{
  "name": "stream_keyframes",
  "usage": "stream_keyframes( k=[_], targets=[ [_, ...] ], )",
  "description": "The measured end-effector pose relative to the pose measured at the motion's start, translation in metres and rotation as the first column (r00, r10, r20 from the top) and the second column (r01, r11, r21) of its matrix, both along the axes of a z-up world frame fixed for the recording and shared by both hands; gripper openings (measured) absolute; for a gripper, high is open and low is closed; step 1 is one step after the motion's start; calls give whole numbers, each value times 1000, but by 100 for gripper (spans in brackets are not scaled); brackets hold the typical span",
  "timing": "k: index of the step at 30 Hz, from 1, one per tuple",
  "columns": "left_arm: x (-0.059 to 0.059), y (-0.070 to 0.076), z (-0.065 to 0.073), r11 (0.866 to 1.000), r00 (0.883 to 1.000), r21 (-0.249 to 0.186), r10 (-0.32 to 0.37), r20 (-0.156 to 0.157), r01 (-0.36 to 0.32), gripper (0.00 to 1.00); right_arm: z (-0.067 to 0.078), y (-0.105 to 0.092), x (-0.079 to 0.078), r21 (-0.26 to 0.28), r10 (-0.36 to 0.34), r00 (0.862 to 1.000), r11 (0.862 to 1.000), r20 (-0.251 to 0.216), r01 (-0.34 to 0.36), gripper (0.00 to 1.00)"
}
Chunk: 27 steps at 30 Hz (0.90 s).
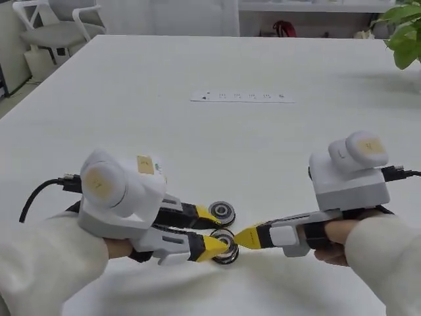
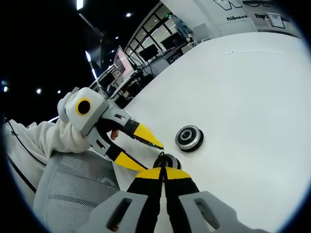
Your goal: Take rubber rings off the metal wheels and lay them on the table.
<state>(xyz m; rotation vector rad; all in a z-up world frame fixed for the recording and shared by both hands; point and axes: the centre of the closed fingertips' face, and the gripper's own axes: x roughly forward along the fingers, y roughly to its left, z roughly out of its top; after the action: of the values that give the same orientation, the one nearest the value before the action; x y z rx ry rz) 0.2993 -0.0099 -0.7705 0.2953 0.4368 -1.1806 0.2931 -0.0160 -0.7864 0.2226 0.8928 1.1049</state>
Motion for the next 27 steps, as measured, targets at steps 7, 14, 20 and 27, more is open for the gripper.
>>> stream_keyframes(
  k=[7,14,20,27],
  targets=[
    [10,17,24,998,997,-21,53,52,-52,38,3,0,0,6,-4,1000,1000,1,4,0],
    [17,32,44,994,991,-48,103,86,-99,53,7,1,-1,11,-3,1000,1000,7,3,0],
    [17,41,52,992,988,-47,119,102,-115,60,13,0,0,17,-8,1000,1000,16,8,0],
    [20,58,57,985,979,-48,168,117,-164,75,22,3,4,37,-10,999,999,38,9,0]
  ],
)
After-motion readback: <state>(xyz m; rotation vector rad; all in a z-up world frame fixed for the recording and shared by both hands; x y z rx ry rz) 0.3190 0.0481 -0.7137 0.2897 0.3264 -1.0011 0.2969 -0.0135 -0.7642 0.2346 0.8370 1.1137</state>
